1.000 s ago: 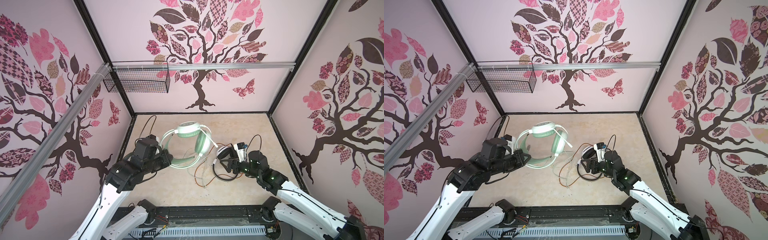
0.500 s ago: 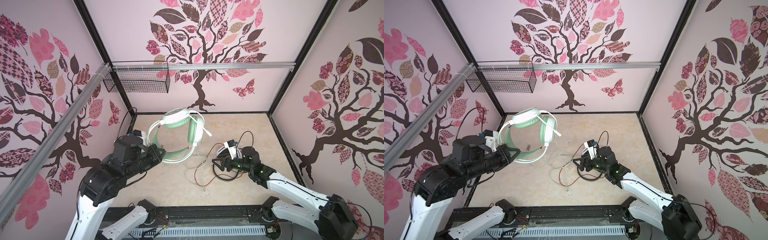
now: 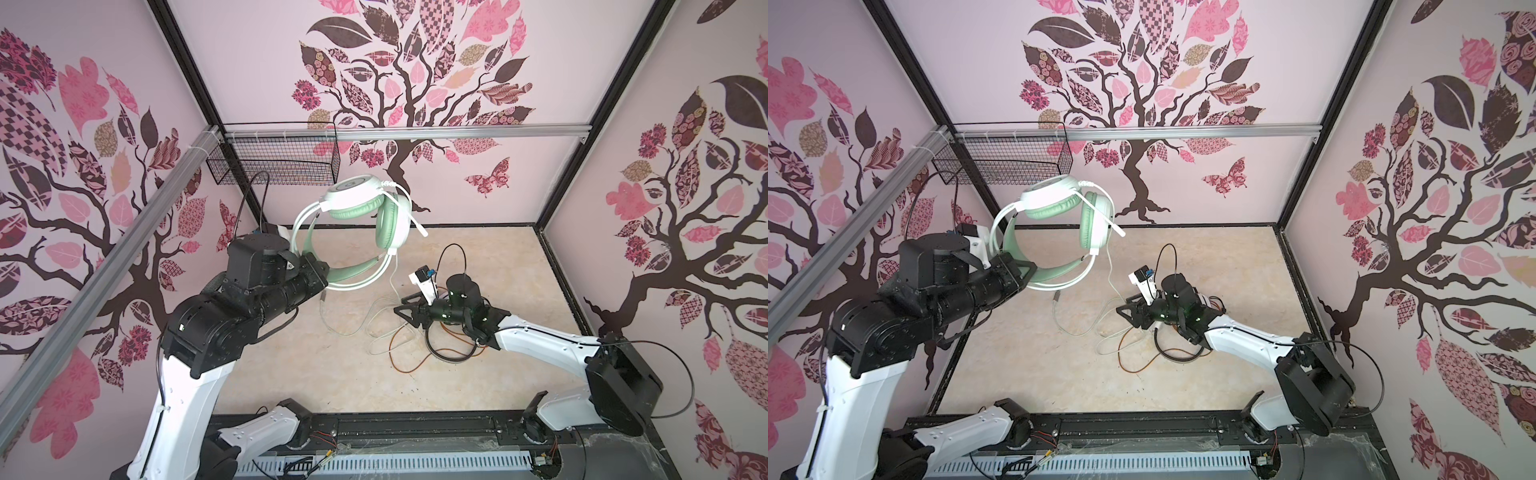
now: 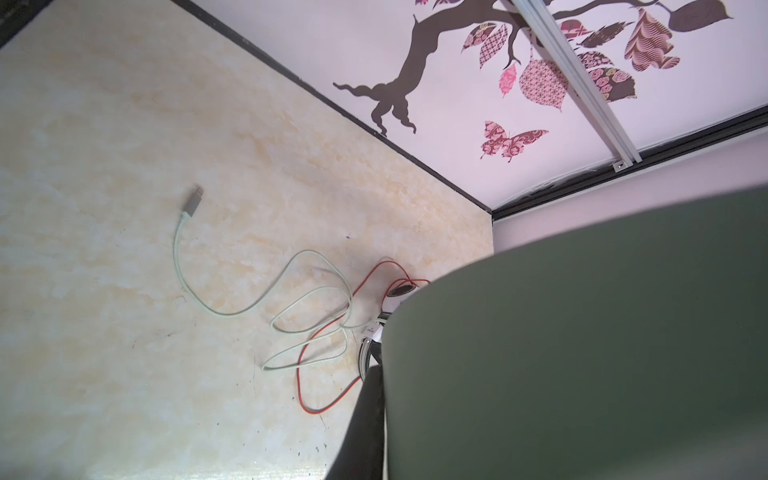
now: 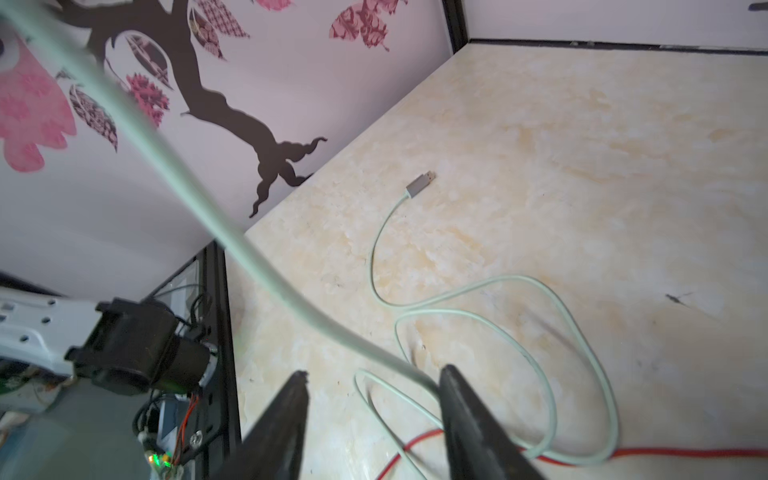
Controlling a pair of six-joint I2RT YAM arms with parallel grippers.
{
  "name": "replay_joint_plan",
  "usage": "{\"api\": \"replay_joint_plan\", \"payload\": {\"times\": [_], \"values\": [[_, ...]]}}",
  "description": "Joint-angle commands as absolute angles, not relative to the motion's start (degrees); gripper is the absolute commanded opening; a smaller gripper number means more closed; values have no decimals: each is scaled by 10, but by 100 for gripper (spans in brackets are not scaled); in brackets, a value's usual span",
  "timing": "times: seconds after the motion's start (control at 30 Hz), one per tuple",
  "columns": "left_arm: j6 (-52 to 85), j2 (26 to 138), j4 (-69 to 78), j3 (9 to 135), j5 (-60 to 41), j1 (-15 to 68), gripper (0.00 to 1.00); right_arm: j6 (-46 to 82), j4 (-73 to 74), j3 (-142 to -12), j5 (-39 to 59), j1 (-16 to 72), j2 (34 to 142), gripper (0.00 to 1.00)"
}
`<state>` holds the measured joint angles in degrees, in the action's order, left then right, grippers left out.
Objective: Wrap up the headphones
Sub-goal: 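Hold the headset aloft with the left gripper while the right gripper grasps its mint cable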
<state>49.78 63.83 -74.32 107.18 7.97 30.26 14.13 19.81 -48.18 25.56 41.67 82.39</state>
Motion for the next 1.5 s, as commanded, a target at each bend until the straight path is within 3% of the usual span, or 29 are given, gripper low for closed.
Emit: {"api": "replay_joint_plan", "payload": {"times": [0.0, 0.07, 0.2, 0.33, 0.53, 0.7, 1.03, 1.47], "values": [[493, 653, -695, 1102, 93, 302, 0, 115, 181, -562, 220, 411, 849, 30], [494, 653, -689, 1096, 96, 301, 0, 115, 166, -617, 203, 397, 857, 16], [497, 646, -677, 1070, 101, 302, 0, 121, 165, -686, 174, 373, 855, 0], [503, 639, -678, 1057, 105, 301, 0, 123, 160, -699, 160, 364, 852, 0], [507, 631, -670, 1043, 102, 302, 0, 167, 220, -574, 179, 364, 843, 0], [509, 634, -667, 1042, 94, 301, 0, 209, 283, -475, 192, 365, 835, 25], [514, 635, -663, 1039, 94, 301, 0, 233, 329, -425, 215, 370, 870, 51], [519, 638, -668, 1042, 106, 301, 0, 247, 476, -420, 182, 384, 987, 44]]}}
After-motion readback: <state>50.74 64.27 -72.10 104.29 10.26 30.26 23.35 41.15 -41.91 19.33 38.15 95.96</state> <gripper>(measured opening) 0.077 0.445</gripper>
